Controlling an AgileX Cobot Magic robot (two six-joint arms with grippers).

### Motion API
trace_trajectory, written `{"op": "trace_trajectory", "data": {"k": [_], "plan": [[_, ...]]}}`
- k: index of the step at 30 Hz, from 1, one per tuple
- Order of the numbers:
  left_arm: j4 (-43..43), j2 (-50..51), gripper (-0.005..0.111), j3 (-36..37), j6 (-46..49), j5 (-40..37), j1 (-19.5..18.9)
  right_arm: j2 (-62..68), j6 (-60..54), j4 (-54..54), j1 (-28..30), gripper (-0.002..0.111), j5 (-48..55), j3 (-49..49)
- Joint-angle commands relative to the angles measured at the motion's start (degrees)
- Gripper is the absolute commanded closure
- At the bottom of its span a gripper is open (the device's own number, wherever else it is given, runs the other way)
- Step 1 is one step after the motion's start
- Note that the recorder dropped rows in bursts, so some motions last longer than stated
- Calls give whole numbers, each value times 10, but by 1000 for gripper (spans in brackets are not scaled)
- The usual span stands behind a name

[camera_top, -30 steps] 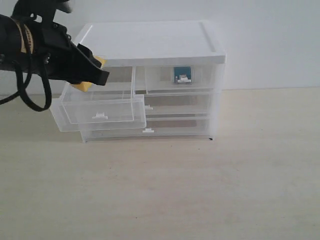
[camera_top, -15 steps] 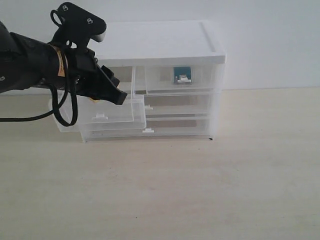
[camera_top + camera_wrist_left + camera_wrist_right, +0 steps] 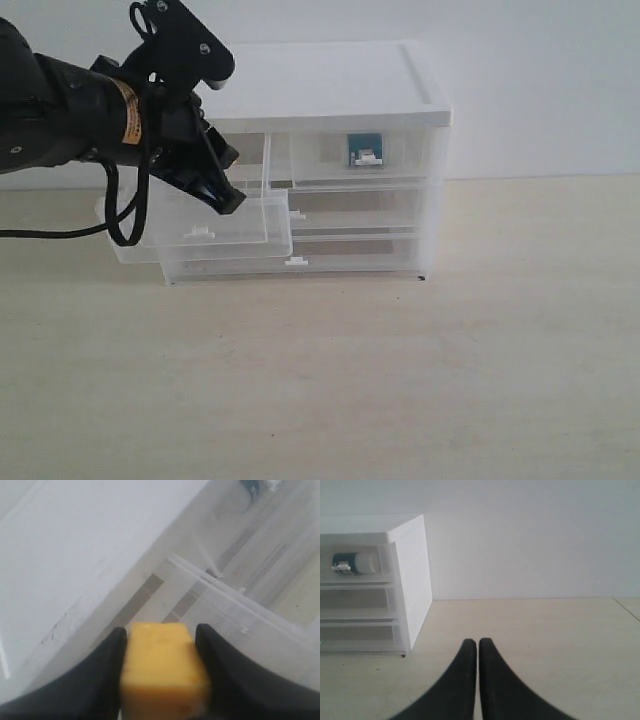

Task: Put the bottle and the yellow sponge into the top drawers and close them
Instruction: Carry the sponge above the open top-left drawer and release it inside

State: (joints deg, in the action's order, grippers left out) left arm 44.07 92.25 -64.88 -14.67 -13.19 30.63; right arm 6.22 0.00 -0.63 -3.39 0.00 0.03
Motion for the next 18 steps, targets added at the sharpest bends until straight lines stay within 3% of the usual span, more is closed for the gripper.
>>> {"op": "trace_trajectory", "data": {"k": [1, 11, 12, 16, 18], "plan": [[-11, 3, 103, -4, 25, 0, -2, -3, -4, -1, 5, 108, 0, 0], [-78, 3, 101, -4, 36, 10, -2, -3, -4, -1, 5, 108, 0, 0], [-81, 3, 97, -4, 36, 10, -2, -3, -4, -1, 5, 108, 0, 0], [-87, 3, 56, -4, 36, 12, -2, -3, -4, -1, 5, 108, 0, 0], [-87, 3, 50, -4, 31, 13, -2, -3, -4, -1, 5, 108, 0, 0]]}}
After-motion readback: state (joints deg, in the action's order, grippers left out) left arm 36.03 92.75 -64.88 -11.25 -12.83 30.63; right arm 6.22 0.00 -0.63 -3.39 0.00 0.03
